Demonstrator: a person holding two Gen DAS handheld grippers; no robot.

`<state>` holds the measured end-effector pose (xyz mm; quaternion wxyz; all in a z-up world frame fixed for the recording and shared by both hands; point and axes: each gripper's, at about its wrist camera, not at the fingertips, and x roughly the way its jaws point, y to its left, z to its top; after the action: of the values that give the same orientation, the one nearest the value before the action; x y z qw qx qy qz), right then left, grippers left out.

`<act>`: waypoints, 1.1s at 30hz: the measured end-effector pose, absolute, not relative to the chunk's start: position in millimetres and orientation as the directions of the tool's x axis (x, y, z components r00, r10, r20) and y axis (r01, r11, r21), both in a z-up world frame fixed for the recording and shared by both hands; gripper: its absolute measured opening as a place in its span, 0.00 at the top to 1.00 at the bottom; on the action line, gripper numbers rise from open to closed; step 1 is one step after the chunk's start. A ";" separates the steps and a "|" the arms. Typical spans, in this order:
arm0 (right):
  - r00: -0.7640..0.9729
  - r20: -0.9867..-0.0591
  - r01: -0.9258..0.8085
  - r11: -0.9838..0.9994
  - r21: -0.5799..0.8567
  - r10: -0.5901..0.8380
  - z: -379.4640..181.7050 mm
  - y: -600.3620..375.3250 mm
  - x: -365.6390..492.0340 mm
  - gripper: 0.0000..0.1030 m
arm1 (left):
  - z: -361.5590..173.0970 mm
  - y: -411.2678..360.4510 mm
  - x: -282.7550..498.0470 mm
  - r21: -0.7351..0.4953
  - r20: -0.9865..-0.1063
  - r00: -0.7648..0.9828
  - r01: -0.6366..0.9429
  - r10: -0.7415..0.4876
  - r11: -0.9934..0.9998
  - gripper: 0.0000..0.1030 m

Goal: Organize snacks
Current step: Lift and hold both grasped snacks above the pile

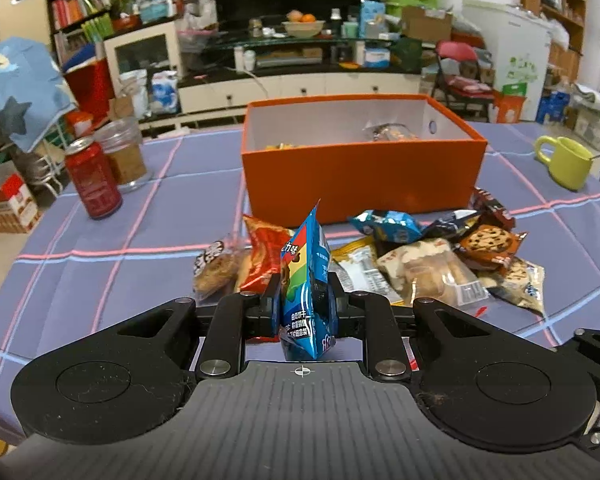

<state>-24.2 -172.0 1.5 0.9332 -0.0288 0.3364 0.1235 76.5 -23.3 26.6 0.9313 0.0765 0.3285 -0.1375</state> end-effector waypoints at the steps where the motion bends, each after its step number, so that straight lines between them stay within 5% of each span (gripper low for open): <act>1: 0.744 -0.634 -0.250 0.968 0.028 0.211 2.0 -171.7 -24.2 0.44 | 26.3 -23.4 77.3 0.058 -0.633 0.749 0.298 -0.196 0.953 1.00; 33: 0.754 -0.628 -0.236 0.972 0.014 0.192 5.8 -172.9 -22.9 0.44 | 22.7 -21.9 84.0 0.073 -0.647 0.745 0.271 -0.161 0.960 1.00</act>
<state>-22.9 -172.9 5.8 0.9360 -0.0330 0.3313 0.1143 84.0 -21.9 22.7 0.9305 0.0811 0.3378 -0.1159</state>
